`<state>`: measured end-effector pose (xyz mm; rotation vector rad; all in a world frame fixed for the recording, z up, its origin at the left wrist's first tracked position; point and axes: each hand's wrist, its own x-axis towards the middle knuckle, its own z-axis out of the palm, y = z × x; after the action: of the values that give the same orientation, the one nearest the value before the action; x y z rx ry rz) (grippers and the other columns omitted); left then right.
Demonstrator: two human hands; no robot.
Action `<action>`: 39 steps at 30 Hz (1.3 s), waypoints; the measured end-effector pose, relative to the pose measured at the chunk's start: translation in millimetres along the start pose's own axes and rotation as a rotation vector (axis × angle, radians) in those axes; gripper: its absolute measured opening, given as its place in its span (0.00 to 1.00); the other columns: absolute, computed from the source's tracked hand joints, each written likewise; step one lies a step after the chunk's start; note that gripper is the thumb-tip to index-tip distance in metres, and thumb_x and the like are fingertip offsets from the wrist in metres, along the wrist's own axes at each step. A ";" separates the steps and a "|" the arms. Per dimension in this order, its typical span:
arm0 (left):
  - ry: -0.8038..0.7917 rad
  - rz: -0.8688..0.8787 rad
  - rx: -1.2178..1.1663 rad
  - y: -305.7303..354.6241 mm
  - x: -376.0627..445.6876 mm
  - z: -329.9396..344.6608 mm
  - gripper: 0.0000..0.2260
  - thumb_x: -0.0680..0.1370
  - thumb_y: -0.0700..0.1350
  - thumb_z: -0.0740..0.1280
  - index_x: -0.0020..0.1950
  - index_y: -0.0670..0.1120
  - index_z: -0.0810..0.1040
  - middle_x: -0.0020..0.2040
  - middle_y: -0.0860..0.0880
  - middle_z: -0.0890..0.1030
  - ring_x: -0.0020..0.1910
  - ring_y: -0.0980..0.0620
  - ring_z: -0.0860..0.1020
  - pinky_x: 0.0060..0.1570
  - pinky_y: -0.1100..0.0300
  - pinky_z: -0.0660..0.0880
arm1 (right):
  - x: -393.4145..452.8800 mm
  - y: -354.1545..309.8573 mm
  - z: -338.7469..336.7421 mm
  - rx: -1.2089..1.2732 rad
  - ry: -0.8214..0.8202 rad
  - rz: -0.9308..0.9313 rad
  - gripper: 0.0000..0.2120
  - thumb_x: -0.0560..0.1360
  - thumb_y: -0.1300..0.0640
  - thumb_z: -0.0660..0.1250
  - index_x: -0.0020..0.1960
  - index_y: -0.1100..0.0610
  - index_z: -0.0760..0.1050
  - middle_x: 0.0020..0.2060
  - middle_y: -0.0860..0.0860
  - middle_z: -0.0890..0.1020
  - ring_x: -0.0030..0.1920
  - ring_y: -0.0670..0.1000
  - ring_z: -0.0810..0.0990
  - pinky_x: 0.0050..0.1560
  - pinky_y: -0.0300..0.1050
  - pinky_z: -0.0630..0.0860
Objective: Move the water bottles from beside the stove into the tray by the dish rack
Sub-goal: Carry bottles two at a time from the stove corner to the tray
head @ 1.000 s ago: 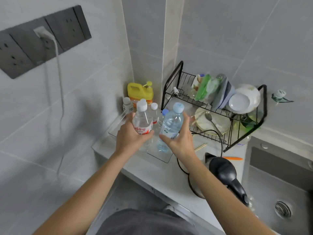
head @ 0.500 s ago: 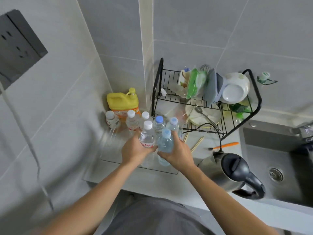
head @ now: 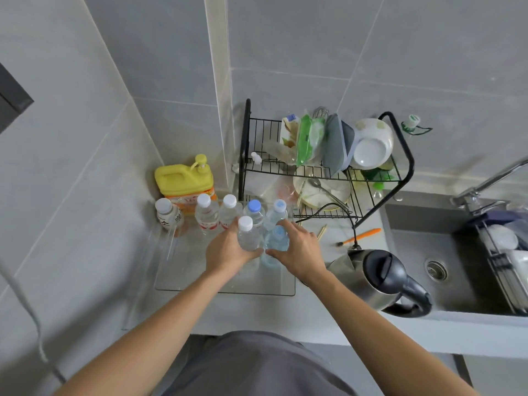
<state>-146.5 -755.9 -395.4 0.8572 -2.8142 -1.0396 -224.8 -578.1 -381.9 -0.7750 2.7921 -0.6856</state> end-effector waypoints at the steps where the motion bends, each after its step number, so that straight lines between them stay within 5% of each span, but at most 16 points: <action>1: -0.016 0.006 0.007 0.2 2.2 0.5 0.36 0.65 0.67 0.80 0.68 0.57 0.73 0.54 0.53 0.87 0.54 0.43 0.86 0.43 0.54 0.75 | 1.2 -0.9 -1.4 0.006 0.001 -0.005 0.29 0.70 0.40 0.80 0.63 0.47 0.71 0.54 0.47 0.83 0.52 0.54 0.81 0.56 0.53 0.78; 8: -0.024 0.093 0.009 3.4 5.1 -5.9 0.34 0.67 0.63 0.82 0.68 0.57 0.74 0.61 0.52 0.83 0.59 0.44 0.82 0.49 0.50 0.78 | 4.0 3.2 -6.9 0.016 0.021 -0.048 0.23 0.75 0.45 0.79 0.65 0.53 0.76 0.56 0.49 0.75 0.50 0.55 0.81 0.46 0.51 0.79; 15: -0.048 0.335 0.130 16.1 12.3 -27.6 0.21 0.78 0.51 0.76 0.70 0.55 0.78 0.55 0.56 0.73 0.51 0.48 0.81 0.42 0.52 0.75 | 21.9 3.6 -23.9 -0.078 -0.059 -0.154 0.18 0.79 0.46 0.74 0.63 0.54 0.76 0.54 0.49 0.79 0.49 0.56 0.83 0.42 0.49 0.77; 21: -0.137 0.429 0.208 26.9 19.7 -38.0 0.16 0.78 0.39 0.75 0.65 0.50 0.79 0.64 0.54 0.75 0.51 0.42 0.83 0.46 0.44 0.79 | 30.7 4.2 -31.2 -0.143 -0.104 -0.214 0.18 0.78 0.49 0.75 0.63 0.54 0.76 0.57 0.50 0.80 0.50 0.59 0.83 0.44 0.48 0.73; 31: -0.153 0.432 0.168 30.0 24.4 -30.7 0.14 0.77 0.41 0.77 0.60 0.48 0.78 0.61 0.51 0.76 0.45 0.42 0.81 0.46 0.42 0.79 | 27.7 10.1 -37.8 -0.145 -0.113 -0.245 0.18 0.78 0.52 0.75 0.66 0.54 0.77 0.57 0.50 0.78 0.52 0.58 0.82 0.44 0.48 0.71; 39: -0.201 0.421 0.189 25.1 31.2 -32.2 0.16 0.75 0.40 0.78 0.60 0.49 0.79 0.66 0.53 0.75 0.55 0.42 0.81 0.48 0.44 0.79 | 22.7 7.8 -33.3 -0.122 -0.103 -0.199 0.21 0.79 0.47 0.74 0.68 0.52 0.76 0.58 0.49 0.77 0.52 0.57 0.81 0.43 0.46 0.67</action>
<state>-178.7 -775.1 -360.3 0.1487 -3.0959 -0.8465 -256.7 -571.2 -357.0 -1.0907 2.7081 -0.4920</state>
